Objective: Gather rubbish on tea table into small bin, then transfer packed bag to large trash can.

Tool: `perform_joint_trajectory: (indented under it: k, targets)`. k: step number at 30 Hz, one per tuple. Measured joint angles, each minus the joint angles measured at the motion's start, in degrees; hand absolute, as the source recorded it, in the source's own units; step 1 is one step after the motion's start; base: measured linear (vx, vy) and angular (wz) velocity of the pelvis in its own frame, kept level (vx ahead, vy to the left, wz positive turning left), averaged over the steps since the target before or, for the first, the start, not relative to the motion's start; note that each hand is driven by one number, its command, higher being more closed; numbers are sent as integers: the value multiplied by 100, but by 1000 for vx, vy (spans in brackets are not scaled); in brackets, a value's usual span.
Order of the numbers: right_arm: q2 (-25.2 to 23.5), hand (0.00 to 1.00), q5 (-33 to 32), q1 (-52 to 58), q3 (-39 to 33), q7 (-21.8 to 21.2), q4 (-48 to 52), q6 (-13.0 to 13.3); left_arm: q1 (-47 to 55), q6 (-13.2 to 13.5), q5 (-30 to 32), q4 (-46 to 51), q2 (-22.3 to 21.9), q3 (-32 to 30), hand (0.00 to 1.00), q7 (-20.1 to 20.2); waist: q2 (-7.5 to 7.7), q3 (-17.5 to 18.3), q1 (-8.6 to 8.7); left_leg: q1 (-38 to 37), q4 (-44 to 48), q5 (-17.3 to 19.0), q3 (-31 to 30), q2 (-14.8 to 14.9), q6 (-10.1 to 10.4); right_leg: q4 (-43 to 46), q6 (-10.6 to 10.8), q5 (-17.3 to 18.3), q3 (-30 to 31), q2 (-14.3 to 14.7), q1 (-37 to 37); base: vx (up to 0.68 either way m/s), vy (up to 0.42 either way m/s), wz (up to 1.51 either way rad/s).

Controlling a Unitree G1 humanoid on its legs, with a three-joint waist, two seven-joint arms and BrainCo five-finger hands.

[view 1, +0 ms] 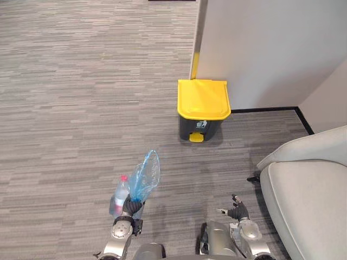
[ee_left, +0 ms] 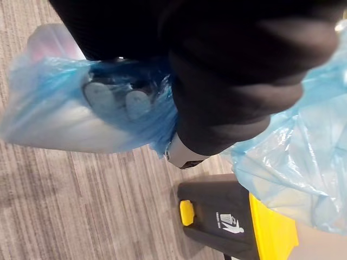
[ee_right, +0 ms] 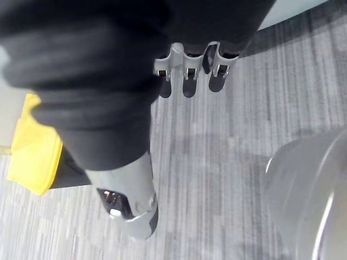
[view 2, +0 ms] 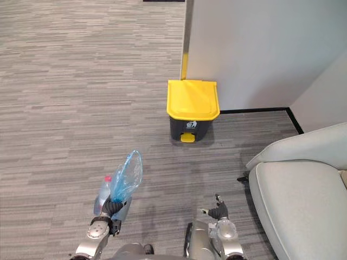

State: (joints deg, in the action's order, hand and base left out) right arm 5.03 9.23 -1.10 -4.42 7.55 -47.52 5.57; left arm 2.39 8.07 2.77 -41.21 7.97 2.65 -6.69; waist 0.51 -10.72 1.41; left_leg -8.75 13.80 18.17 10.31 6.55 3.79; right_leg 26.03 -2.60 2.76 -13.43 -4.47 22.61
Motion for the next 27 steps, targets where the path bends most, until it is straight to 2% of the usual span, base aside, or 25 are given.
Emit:
perform_joint_trajectory:
  k: [1, 3, 4, 5, 6, 7, 8, 10, 11, 12, 13, 15, 16, 17, 18, 19, 21, 24, 25, 26, 27]
  targets:
    - [39, 0, 23, -73, -11, 4, -12, -3, -29, 0, 2, -134, -3, 19, 100, 19, -36, 19, -3, 1, 38, -131, -79, 64, 174, 76, -65, 247, 11, 78, 3, 469, -184, -19]
    - [88, 0, 35, -85, -30, 6, -20, -5, -144, -5, 6, -222, -102, 17, 100, 21, -99, 13, 120, 11, 205, -329, -253, 164, 385, 204, -117, 542, -98, 110, -96, 366, -181, 11]
    - [97, 0, 35, -65, -35, 3, -43, -16, -174, -3, 8, -217, -134, 17, 100, 31, -101, 12, 110, 45, 389, -399, -297, 211, 447, 175, -141, 596, -122, 143, -186, 445, -246, 34]
    - [85, 0, 34, 32, -14, 4, -24, -48, -206, -3, 8, -207, -223, 2, 100, 40, -119, -1, 111, 364, 1419, -648, -547, 387, 547, -85, -157, 701, -272, 255, -626, 358, -206, 28]
    - [68, 0, 24, 90, -5, 3, 5, -48, -197, -4, 6, -196, -266, -6, 100, 48, -120, -1, 101, 553, 1962, -873, -608, 459, 553, -235, -164, 718, -312, 299, -846, 392, -212, 30]
    - [-29, 0, -12, 197, 37, 5, 101, -50, -130, -3, 3, -79, -357, -37, 100, 54, -115, -4, 59, 945, 3014, -1026, -626, 654, 602, -498, -204, 748, -316, 385, -1233, 277, -118, 6]
    - [-49, 0, -41, 227, 32, 9, 209, -42, -9, 3, 0, 81, -415, -68, 100, 55, -108, -5, 16, 1388, 3867, -919, -503, 813, 444, -734, -255, 784, -306, 476, -1559, 255, -92, -3]
    - [-92, 0, -91, 226, 27, 8, 254, -30, 13, 1, -6, 105, -451, -68, 100, 55, -72, -7, -75, 1854, 4152, -798, -360, 857, 289, -978, -311, 829, -244, 518, -1846, 211, -41, -16]
    - [-135, 0, -118, 222, -11, 4, 252, -28, 25, 2, -46, 108, -462, -76, 100, 53, -46, 2, -153, 2116, 3880, -712, -224, 843, 159, -1110, -238, 783, -178, 520, -1985, 274, -2, -31]
    - [-151, 0, -192, 170, -32, 5, 208, -29, 28, -2, -78, 107, -469, -91, 100, 50, -50, -3, -224, 2285, 3304, -669, -131, 788, 112, -1193, -232, 779, -92, 511, -2086, 268, 25, -35]
    - [-152, 0, -193, 144, -34, 5, 174, -32, 32, -2, -93, 106, -468, -95, 100, 50, -42, -9, -234, 2321, 2936, -670, -135, 717, 112, -1232, -221, 776, -49, 495, -2130, 230, 82, -33]
    - [-171, 0, -193, 86, -118, 7, 147, -38, 38, -2, -103, 105, -470, -96, 100, 47, -8, -32, -230, 2403, 1580, -693, -174, 388, 140, -1401, -85, 779, 71, 350, -2321, 242, 138, -26]
    - [-163, 0, -193, 68, -196, 23, 117, -37, 32, 2, -105, 105, -499, -94, 100, 46, -5, -33, -228, 2361, 800, -820, -218, 208, 231, -1482, 54, 800, 167, 271, -2402, 199, 137, -23]
    - [-130, 0, -193, 56, -203, 29, 93, -38, 32, 3, -105, 100, -509, -92, 100, 46, -28, -31, -227, 2283, 422, -944, -237, 143, 267, -1509, 113, 812, 218, 249, -2436, 307, 264, -47]
    - [-66, 0, -192, 47, -192, 28, 40, -39, 38, 5, -107, 35, -514, -93, 100, 42, -102, -16, -246, 2179, -23, -1514, -239, 127, 245, -1487, 277, 899, 392, 252, -2462, 279, 256, -63]
    - [-89, 0, -191, 22, -167, 28, -70, -50, 45, -9, -108, -78, -443, -95, 100, 39, -43, 5, -274, 2045, -82, -1746, -124, 28, -54, -1421, 418, 986, 607, 167, -2488, 279, 256, -60]
    - [-121, 0, -187, 50, -144, 25, -68, -58, 38, -13, -108, -124, -368, -94, 100, 36, 136, 71, -246, 1996, -14, -1503, 95, -185, -202, -1300, 627, 1128, 744, -113, -2437, 285, 230, -36]
    - [-79, 0, -178, 41, -150, 7, -67, -60, 59, -16, -107, -198, -354, -90, 100, 37, 107, 70, -241, 1727, 189, -1058, 356, -477, -432, -405, 904, 1352, 1011, -475, -2230, 292, 234, -31]
    - [-117, 0, -174, 37, -137, 0, -67, -64, 78, -16, -106, -217, -261, -90, 100, 38, 91, 76, -240, 1489, 109, -971, 450, -579, -532, 417, 970, 1335, 1099, -605, -1937, 253, 196, -28]
    - [-129, 0, -174, 37, -134, 0, -68, -67, 78, -17, -107, -219, -235, -88, 100, 38, 95, 76, -240, 1437, 81, -964, 465, -600, -546, 595, 1010, 1313, 1105, -642, -1864, 246, 164, -11]
    - [-159, 0, -174, 30, -129, -3, -71, -74, 75, -16, -108, -219, -151, -43, 100, 37, 106, 80, -230, 1241, -30, -940, 489, -660, -597, 1234, 1161, 1202, 1111, -755, -1631, 153, 67, 7]
